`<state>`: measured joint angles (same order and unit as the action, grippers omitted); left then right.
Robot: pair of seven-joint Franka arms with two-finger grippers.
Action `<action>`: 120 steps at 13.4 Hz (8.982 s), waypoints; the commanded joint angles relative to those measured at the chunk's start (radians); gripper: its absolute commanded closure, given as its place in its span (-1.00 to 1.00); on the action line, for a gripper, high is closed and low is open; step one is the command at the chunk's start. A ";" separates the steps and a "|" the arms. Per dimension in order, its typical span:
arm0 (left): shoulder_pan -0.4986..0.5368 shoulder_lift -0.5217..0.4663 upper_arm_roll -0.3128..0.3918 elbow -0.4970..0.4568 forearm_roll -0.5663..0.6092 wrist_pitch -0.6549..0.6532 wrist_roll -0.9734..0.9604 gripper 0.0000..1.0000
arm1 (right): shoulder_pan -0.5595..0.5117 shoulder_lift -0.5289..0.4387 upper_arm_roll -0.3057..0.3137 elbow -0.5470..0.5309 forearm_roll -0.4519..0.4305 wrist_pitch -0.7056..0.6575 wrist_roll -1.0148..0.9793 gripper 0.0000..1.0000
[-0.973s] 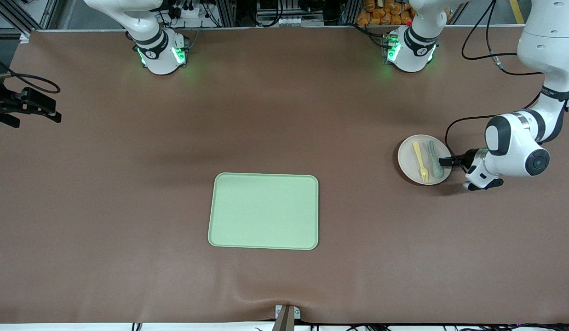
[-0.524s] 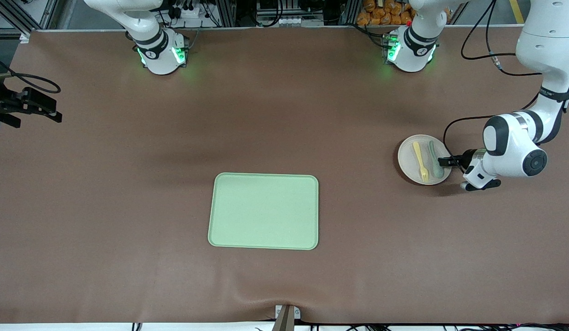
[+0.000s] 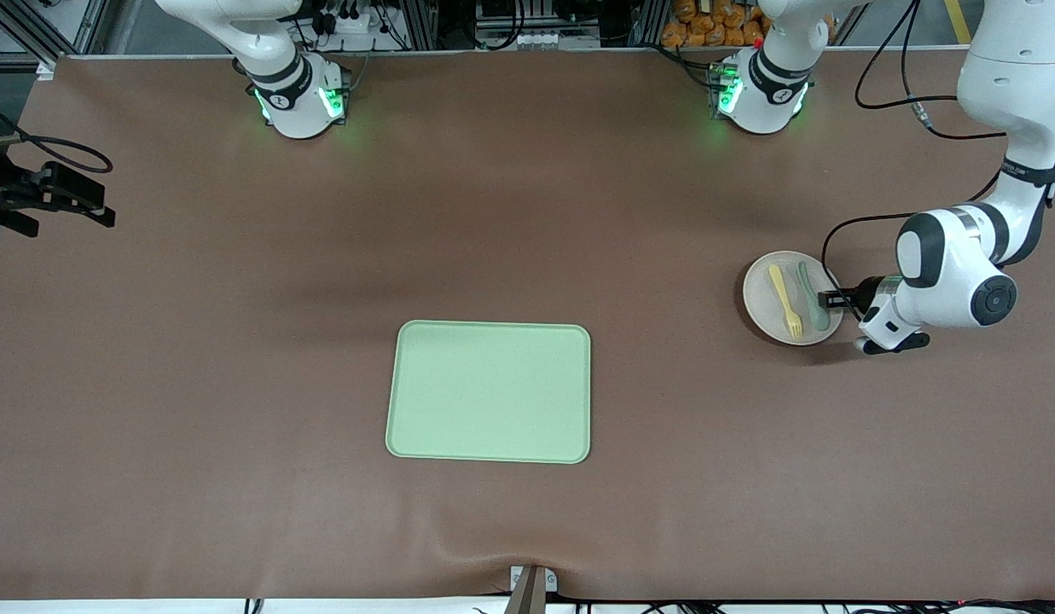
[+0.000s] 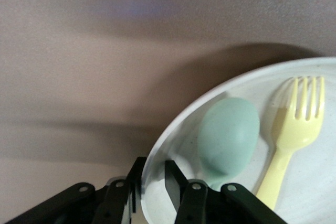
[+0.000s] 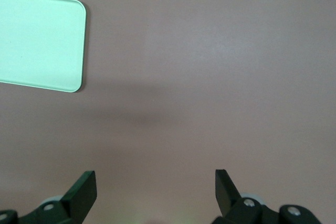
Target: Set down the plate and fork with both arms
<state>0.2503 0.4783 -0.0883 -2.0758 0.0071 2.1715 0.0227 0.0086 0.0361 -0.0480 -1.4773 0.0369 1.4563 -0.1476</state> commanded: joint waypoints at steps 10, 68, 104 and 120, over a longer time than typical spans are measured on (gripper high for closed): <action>0.015 -0.012 -0.036 0.043 -0.068 0.016 0.106 1.00 | -0.021 -0.010 0.008 0.000 0.018 -0.011 0.005 -1.00; -0.500 0.526 -0.222 0.850 -0.544 0.128 0.042 1.00 | -0.098 0.054 0.013 -0.006 0.009 0.029 -0.009 -1.00; 0.030 -0.072 -0.209 0.717 -0.012 -0.551 -0.102 -1.00 | 0.534 0.832 0.007 0.359 0.098 0.783 -0.040 -0.94; -0.287 -0.470 0.117 0.657 0.018 -0.852 -0.049 -1.00 | 0.626 0.973 -0.018 0.359 0.037 0.920 0.000 -0.51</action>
<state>-0.0005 0.0846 -0.0130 -1.3404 0.0214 1.3215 -0.0380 0.6228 0.9801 -0.0522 -1.1587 0.0941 2.3765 -0.1724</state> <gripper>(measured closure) 0.000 0.238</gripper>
